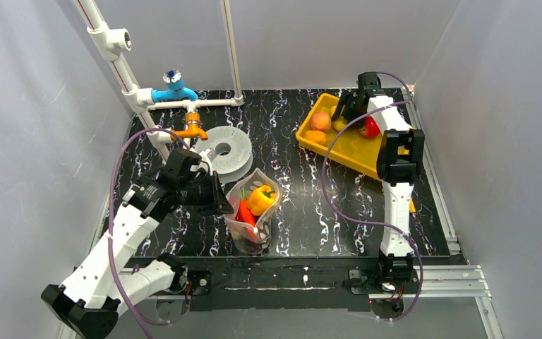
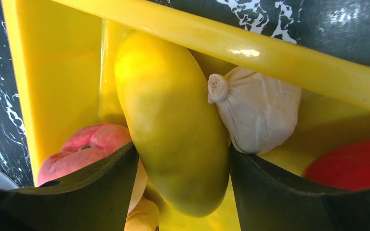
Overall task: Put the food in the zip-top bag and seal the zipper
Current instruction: Pick up the fake fruit from the bin.
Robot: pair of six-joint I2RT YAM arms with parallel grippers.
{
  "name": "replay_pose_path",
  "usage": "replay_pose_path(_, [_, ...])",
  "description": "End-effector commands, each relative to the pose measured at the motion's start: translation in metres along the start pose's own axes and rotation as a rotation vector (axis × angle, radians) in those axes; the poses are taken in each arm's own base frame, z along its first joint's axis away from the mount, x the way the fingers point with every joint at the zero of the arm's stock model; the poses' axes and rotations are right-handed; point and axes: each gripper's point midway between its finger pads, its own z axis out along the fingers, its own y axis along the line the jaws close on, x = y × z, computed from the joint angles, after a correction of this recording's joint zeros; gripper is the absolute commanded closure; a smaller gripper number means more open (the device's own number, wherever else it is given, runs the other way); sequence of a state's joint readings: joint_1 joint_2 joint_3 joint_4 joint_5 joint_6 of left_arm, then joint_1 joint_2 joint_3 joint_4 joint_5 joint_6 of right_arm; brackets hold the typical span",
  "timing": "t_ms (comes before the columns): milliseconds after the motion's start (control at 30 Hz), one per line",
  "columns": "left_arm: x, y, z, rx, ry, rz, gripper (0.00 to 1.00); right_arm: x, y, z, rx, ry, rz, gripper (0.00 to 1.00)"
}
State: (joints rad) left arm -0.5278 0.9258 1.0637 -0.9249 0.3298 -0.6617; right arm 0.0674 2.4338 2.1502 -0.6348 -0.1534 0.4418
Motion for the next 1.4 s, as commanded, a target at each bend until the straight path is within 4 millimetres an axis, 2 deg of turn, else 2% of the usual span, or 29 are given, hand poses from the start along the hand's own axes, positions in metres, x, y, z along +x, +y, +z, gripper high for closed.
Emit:
replay_pose_path(0, [0.0, -0.005, -0.009, 0.012, -0.004, 0.025, 1.0, -0.012, 0.014, -0.006, -0.018, -0.035, -0.032, 0.27])
replay_pose_path(100, [0.001, -0.005, -0.01, 0.011, -0.007, 0.022, 1.0, -0.013, 0.016, -0.009, -0.023, -0.037, -0.032, 0.34])
replay_pose_path(267, [0.001, -0.005, -0.011, 0.014, -0.011, 0.022, 1.0, -0.019, 0.023, -0.025, -0.039, -0.061, -0.042, 0.57])
replay_pose_path(400, [0.001, -0.005, -0.011, 0.013, -0.01, 0.024, 1.0, -0.025, 0.032, -0.052, -0.054, -0.095, -0.05, 0.71])
replay_pose_path(533, [0.001, -0.005, -0.01, 0.017, -0.012, 0.023, 1.0, -0.031, 0.042, -0.087, -0.069, -0.154, -0.065, 0.78])
replay_pose_path(667, [0.002, -0.005, -0.009, 0.022, -0.014, 0.022, 1.0, -0.028, 0.041, -0.118, -0.054, -0.195, -0.071, 0.85])
replay_pose_path(833, [0.002, -0.005, -0.008, 0.029, -0.014, 0.021, 1.0, 0.0, 0.044, -0.143, -0.103, -0.18, -0.05, 0.93])
replay_pose_path(933, [0.001, -0.007, -0.007, 0.033, -0.013, 0.022, 1.0, 0.033, 0.046, -0.152, -0.173, -0.14, -0.023, 0.97])
replay_pose_path(1033, [0.0, -0.007, -0.007, 0.037, -0.014, 0.024, 1.0, 0.06, 0.052, -0.162, -0.246, -0.123, -0.016, 0.98])
replay_pose_path(1167, [-0.001, -0.009, -0.005, 0.044, -0.012, 0.025, 1.0, 0.079, 0.056, -0.182, -0.27, -0.111, -0.043, 0.99])
replay_pose_path(1267, [-0.001, -0.009, -0.003, 0.044, -0.012, 0.025, 1.0, 0.094, 0.071, -0.202, -0.328, -0.093, -0.072, 0.99])
replay_pose_path(1367, [-0.003, -0.01, -0.002, 0.045, -0.013, 0.024, 1.0, 0.122, 0.096, -0.221, -0.411, -0.061, -0.146, 0.99])
